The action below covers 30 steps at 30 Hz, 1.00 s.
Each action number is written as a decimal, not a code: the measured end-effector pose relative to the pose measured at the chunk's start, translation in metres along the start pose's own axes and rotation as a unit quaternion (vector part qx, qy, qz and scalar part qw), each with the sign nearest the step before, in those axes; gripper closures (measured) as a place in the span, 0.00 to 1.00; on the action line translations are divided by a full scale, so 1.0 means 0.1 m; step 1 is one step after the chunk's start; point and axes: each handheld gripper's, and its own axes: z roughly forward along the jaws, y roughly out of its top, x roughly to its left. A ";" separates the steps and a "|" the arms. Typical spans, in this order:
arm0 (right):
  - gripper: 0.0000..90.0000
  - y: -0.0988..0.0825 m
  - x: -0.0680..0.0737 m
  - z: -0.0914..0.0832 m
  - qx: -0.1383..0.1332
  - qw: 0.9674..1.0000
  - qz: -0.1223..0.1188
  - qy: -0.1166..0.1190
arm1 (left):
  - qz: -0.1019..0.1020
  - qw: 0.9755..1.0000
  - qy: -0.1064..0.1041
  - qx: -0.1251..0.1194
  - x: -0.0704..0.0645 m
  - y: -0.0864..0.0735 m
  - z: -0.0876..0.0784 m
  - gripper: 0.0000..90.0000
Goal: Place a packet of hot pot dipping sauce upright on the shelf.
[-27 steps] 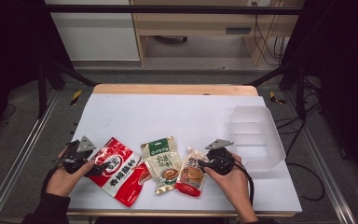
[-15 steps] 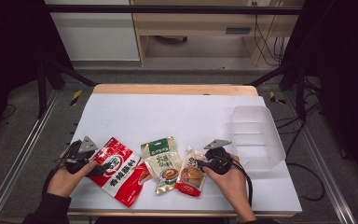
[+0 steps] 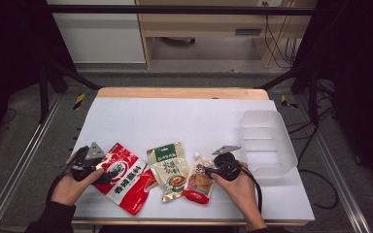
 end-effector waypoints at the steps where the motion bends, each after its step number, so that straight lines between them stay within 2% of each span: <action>1: 0.62 0.00 0.00 0.00 0.001 1.000 -0.001 0.002 | 0.000 1.000 0.000 -0.002 -0.01 0.00 0.00 0.08; 5: 0.79 -0.01 0.04 -0.02 0.000 0.999 -0.037 -0.020 | 0.001 1.000 0.000 -0.002 -0.02 0.02 0.00 0.08; 10: 0.97 -0.02 0.08 -0.05 -0.007 0.998 -0.056 -0.014 | 0.002 1.000 -0.002 0.000 -0.02 0.02 0.00 0.08; 13: 0.98 0.00 0.10 -0.09 -0.014 0.997 -0.068 -0.015 | 0.002 1.000 -0.002 0.001 -0.02 0.03 -0.01 0.08; 14: 0.98 0.01 0.11 -0.13 -0.022 0.997 -0.068 -0.013 | 0.002 1.000 -0.001 0.001 -0.02 0.03 -0.02 0.08; 15: 0.99 0.07 0.13 -0.27 -0.042 0.996 -0.076 -0.005 | 0.005 1.000 -0.002 0.004 -0.01 0.04 -0.03 0.08; 16: 0.99 0.07 0.13 -0.27 -0.042 0.996 -0.076 -0.005 | 0.005 1.000 -0.003 0.004 -0.01 0.04 -0.03 0.08; 17: 0.99 0.12 0.15 -0.39 -0.053 0.995 -0.085 0.006 | 0.004 1.000 -0.004 0.007 -0.01 0.05 -0.04 0.08; 19: 0.99 0.15 0.17 -0.46 -0.059 0.994 -0.087 0.013 | 0.005 1.000 -0.004 0.008 -0.01 0.08 -0.05 0.08; 22: 0.99 0.27 0.22 -0.69 -0.080 0.991 -0.102 0.030 | 0.012 1.000 -0.011 0.011 -0.04 0.11 -0.07 0.08; 24: 1.00 0.35 0.25 -0.81 -0.083 0.989 -0.119 0.034 | 0.012 1.000 -0.026 0.009 -0.05 0.14 -0.10 0.08; 27: 1.00 0.50 0.29 -0.98 -0.086 0.985 -0.146 0.030 | 0.017 0.999 -0.035 0.011 -0.04 0.18 -0.15 0.08; 30: 1.00 0.63 0.26 -1.04 -0.084 0.982 -0.166 0.024 | 0.018 0.999 -0.034 0.010 -0.03 0.24 -0.23 0.08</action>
